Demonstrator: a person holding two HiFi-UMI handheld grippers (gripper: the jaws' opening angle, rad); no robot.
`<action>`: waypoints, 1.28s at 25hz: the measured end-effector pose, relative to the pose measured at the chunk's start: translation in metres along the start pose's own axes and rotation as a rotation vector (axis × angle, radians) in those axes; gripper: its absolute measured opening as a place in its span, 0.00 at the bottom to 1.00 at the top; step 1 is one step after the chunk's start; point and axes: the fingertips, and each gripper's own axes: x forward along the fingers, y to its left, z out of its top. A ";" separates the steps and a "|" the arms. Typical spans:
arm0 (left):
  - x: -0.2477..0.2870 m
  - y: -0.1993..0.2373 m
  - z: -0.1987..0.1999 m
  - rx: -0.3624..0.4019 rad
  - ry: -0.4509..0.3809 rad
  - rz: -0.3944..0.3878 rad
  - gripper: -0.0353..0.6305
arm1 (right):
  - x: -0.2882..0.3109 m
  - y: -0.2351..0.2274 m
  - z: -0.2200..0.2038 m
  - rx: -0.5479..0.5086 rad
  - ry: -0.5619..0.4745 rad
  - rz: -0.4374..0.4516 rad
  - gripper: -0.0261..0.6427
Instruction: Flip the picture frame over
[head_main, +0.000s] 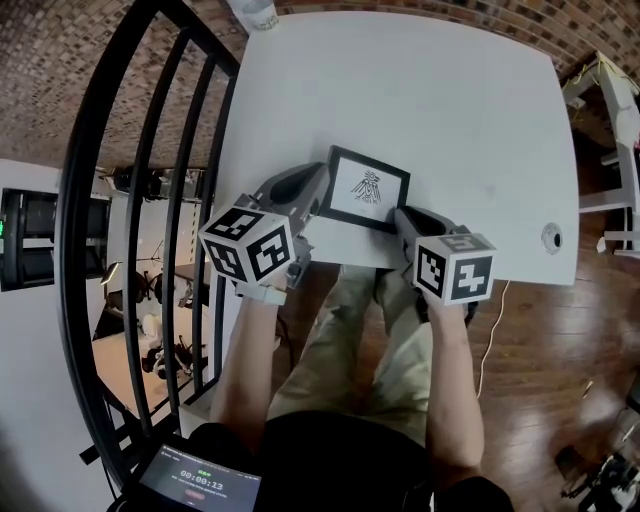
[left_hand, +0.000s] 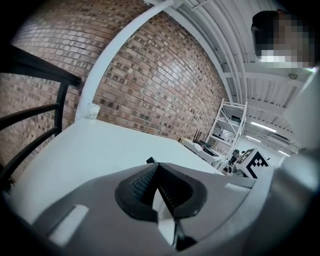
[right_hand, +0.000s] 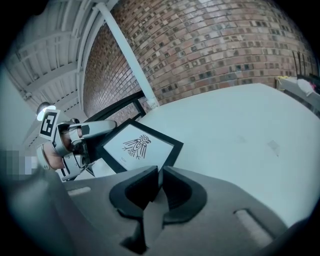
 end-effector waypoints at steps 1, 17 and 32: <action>0.000 0.005 -0.003 -0.005 0.006 0.010 0.06 | 0.000 0.000 0.000 0.000 0.001 -0.002 0.08; 0.025 0.013 -0.056 -0.023 0.201 0.004 0.08 | 0.005 0.000 0.002 -0.001 0.023 0.030 0.02; -0.021 -0.041 -0.040 0.053 -0.011 -0.021 0.08 | -0.057 0.013 0.018 -0.123 -0.215 0.043 0.02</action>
